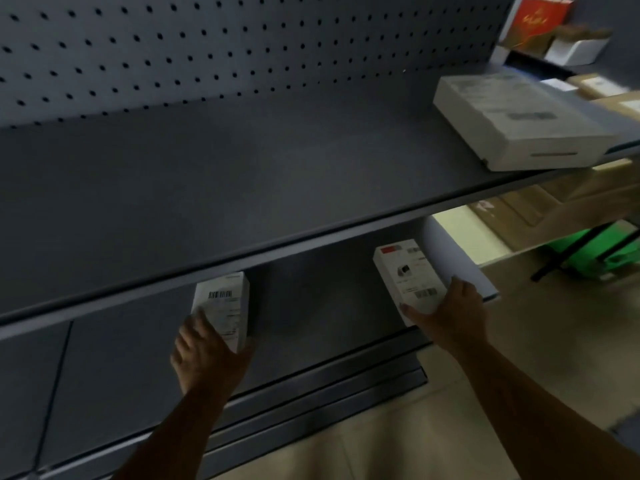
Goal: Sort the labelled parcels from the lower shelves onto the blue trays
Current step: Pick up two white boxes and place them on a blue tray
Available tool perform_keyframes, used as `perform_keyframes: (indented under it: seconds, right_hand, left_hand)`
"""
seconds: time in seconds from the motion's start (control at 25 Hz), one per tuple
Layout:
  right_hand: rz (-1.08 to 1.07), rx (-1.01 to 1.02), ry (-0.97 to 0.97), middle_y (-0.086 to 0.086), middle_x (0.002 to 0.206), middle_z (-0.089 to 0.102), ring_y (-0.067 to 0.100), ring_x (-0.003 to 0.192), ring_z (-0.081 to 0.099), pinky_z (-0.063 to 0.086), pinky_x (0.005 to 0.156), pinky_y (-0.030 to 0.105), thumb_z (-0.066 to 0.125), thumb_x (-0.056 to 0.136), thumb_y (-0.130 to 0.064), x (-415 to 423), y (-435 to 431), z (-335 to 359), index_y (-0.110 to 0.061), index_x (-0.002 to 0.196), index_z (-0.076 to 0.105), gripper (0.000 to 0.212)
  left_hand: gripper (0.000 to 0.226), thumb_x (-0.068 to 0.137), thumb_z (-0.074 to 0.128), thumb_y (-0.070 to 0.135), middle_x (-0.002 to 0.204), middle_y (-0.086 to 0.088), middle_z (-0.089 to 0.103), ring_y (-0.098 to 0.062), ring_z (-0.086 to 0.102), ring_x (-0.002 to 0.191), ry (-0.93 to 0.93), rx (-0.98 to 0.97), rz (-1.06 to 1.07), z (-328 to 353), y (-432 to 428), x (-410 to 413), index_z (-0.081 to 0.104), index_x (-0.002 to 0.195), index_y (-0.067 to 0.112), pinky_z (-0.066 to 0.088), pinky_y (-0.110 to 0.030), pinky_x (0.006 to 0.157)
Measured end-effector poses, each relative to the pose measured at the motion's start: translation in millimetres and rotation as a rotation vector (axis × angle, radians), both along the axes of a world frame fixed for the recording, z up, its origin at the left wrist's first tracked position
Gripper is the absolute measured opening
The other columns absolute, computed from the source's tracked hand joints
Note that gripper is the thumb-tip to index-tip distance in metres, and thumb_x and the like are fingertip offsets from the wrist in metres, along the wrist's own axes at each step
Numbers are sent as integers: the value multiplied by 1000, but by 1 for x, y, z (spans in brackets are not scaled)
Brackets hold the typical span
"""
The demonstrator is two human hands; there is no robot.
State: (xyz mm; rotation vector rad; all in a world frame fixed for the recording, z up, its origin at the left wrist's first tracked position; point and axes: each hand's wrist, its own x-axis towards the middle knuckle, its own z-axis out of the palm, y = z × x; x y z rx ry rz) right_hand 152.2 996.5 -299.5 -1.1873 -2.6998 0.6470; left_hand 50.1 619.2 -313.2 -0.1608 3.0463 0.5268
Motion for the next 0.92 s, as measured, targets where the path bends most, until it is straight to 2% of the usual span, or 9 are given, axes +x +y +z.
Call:
perform_keyframes:
  seconds: [0.08, 0.16, 0.24, 0.32, 0.4, 0.56, 0.72, 0.92]
  right_hand:
    - [47, 1, 10, 14, 131, 54, 34, 119, 54, 53, 89, 45, 89, 53, -64, -4, 10, -20, -10, 137, 43, 110]
    - [64, -8, 30, 14, 128, 55, 33, 118, 54, 47, 80, 36, 91, 52, -60, -6, 13, -34, -11, 133, 45, 105]
    - [61, -19, 71, 14, 127, 54, 33, 117, 53, 43, 78, 34, 92, 51, -57, -5, 10, -38, -11, 132, 44, 104]
    - [103, -40, 84, 12, 127, 53, 32, 117, 52, 50, 82, 38, 91, 51, -58, -8, 0, -29, -13, 132, 43, 104]
    - [211, -54, 85, 9, 126, 50, 29, 115, 50, 55, 85, 45, 88, 52, -59, -12, -19, -10, -16, 132, 42, 102]
    - [455, -124, 74, 8, 124, 47, 27, 112, 49, 57, 83, 49, 76, 53, -64, -26, -76, 36, -18, 136, 42, 101]
    - [732, -211, 125, 4, 120, 47, 23, 109, 49, 59, 74, 46, 85, 53, -53, -35, -146, 74, -18, 138, 43, 101]
    - [1033, -205, 207, 2, 114, 50, 20, 103, 46, 56, 76, 44, 71, 46, -65, -33, -261, 113, -17, 130, 48, 100]
  left_hand:
    - [109, 74, 81, 56, 144, -25, 38, -48, 42, 129, -15, 50, 97, -5, -2, -4, 24, 153, 6, 40, -59, 105]
    - [102, 74, 84, 49, 142, -23, 41, -46, 43, 128, -29, 131, 138, -5, -5, -8, 32, 151, 7, 42, -56, 104]
    - [98, 71, 86, 47, 139, -18, 43, -43, 46, 126, -19, 189, 156, 1, -7, -7, 38, 150, 13, 47, -54, 101]
    - [94, 68, 86, 52, 136, -14, 47, -40, 51, 122, 16, 222, 193, 15, -7, 3, 44, 145, 19, 51, -53, 95]
    - [94, 65, 87, 55, 133, -12, 50, -39, 54, 118, 42, 242, 233, 35, -9, 21, 48, 142, 19, 54, -53, 91]
    - [97, 62, 87, 55, 129, -16, 53, -41, 56, 115, 115, 224, 346, 75, -27, 67, 49, 142, 15, 54, -54, 89]
    - [102, 66, 80, 62, 131, -12, 50, -35, 51, 119, 128, 166, 522, 104, -70, 121, 41, 146, 14, 49, -49, 96]
    - [103, 67, 75, 66, 132, -8, 50, -30, 48, 121, 221, 196, 805, 128, -144, 199, 37, 148, 15, 47, -45, 97]
